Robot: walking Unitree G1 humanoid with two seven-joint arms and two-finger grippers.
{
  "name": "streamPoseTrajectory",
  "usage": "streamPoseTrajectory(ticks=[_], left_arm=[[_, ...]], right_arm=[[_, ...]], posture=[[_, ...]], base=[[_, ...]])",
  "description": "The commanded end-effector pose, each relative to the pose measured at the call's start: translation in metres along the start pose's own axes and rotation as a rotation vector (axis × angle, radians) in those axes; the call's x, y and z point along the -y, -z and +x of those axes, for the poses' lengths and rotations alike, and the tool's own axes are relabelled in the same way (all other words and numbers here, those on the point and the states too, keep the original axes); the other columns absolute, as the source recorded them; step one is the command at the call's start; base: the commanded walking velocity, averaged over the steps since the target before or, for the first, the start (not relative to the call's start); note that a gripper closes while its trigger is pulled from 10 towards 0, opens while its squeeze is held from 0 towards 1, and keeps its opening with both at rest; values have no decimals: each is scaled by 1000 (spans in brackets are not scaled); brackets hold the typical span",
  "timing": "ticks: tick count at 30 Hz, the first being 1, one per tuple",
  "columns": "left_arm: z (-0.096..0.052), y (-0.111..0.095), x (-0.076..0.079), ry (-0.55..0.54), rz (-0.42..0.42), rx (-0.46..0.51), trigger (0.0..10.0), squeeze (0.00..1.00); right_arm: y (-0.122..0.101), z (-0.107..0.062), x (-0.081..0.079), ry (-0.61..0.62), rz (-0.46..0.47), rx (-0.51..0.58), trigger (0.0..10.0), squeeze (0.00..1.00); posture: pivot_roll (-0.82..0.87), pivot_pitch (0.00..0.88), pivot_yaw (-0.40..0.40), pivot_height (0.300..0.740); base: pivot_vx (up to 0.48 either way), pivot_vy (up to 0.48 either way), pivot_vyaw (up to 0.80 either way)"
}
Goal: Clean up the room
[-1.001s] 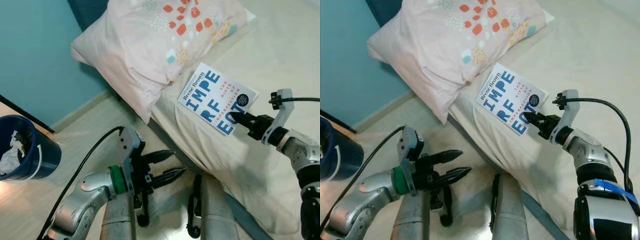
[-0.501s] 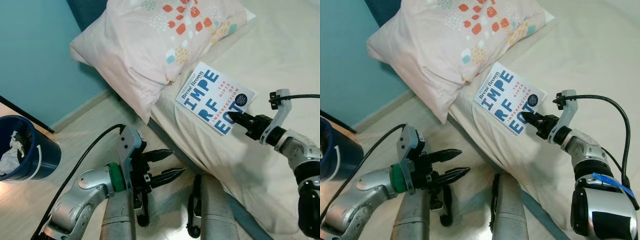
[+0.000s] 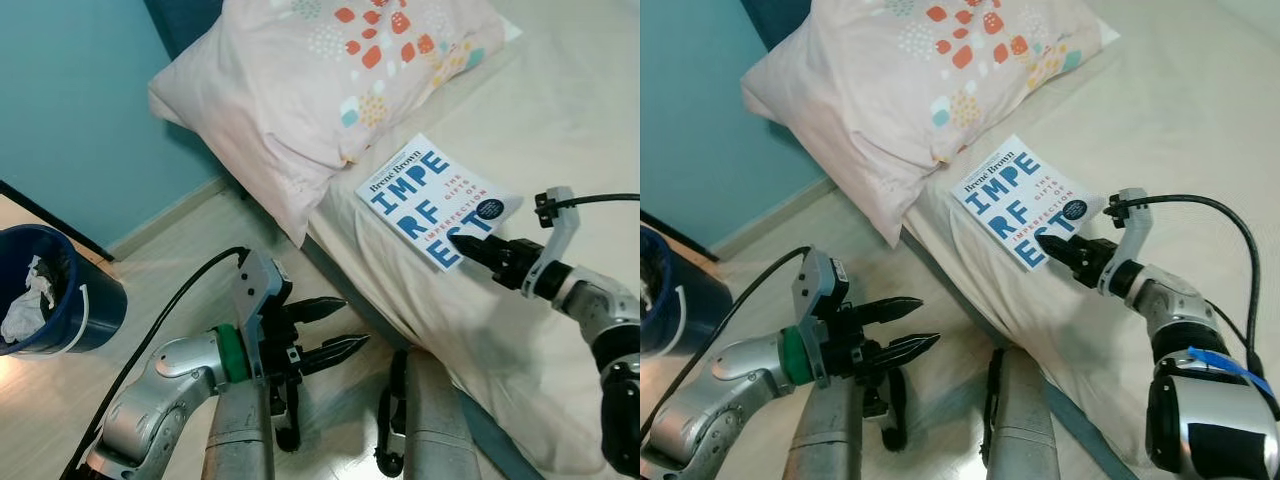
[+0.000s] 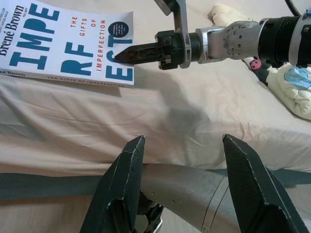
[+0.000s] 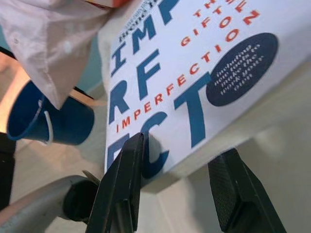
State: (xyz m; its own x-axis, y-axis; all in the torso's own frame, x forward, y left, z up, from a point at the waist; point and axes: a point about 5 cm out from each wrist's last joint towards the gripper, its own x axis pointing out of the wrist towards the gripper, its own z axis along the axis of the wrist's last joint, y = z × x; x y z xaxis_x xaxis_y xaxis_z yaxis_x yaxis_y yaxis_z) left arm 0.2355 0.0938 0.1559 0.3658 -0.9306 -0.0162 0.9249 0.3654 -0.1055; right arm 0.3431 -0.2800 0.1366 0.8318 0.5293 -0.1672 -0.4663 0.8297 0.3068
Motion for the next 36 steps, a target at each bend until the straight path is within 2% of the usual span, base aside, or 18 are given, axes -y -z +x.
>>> streamPoseTrajectory(ticks=[1,6,7,11,16,20,23,28,29,31,32,33,34,35,36], left_arm=[[2,7,4,25,-20,-30,10000,0],[3,7,6,36,-23,-31,10000,0],[5,7,9,50,-30,-25,10000,0],[7,8,10,62,-31,-27,10000,0],[12,8,12,87,-31,-26,10000,0],[14,8,12,91,-31,-20,10000,0],[19,8,7,60,-23,2,10000,0],[20,7,5,39,-20,11,10000,0],[22,8,-9,-74,-19,35,10000,0],[19,14,-48,-421,-67,78,10000,0],[19,14,-48,-421,-67,78,10000,0],[14,18,-62,-561,-100,94,10000,0],[10,20,-70,-648,-113,105,10000,0],[5,23,-76,-721,-91,89,10000,0],[5,23,-76,-721,-91,89,10000,0]], right_arm=[[2,-9,5,5,10,-10,10000,0],[4,-16,8,-6,20,-26,10000,0],[8,-25,11,-24,35,-47,10000,0],[11,-31,12,-44,44,-62,10000,0],[22,-52,19,-58,46,-111,10000,0],[23,-63,23,-35,52,-105,10000,0],[14,-81,32,16,55,-62,10000,0],[11,-84,33,20,54,-47,10000,0],[0,-81,30,-11,31,12,10000,0],[-17,-53,2,-73,-74,172,10000,0],[-17,-53,2,-73,-74,172,10000,0],[-19,-40,-14,-75,-105,243,10000,0],[-19,-30,-29,-69,-120,297,10000,0],[-12,-15,-45,-45,-125,333,10000,0],[-12,-15,-45,-45,-125,333,10000,0]], posture=[[132,309,100,611],[128,305,100,611],[118,293,103,611],[113,284,106,611],[98,262,109,611],[87,246,114,611],[70,225,122,611],[70,225,122,611],[42,194,110,611],[21,155,97,611],[21,155,97,611],[15,142,97,611],[11,134,97,611],[7,113,98,611],[7,113,98,611]], base=[[0,0,0],[0,0,0],[0,0,0],[0,0,0],[0,0,0],[0,0,0],[0,0,0],[0,0,0],[0,0,0],[0,0,0],[0,0,0],[0,0,0],[0,0,0],[0,0,0],[0,0,0]])
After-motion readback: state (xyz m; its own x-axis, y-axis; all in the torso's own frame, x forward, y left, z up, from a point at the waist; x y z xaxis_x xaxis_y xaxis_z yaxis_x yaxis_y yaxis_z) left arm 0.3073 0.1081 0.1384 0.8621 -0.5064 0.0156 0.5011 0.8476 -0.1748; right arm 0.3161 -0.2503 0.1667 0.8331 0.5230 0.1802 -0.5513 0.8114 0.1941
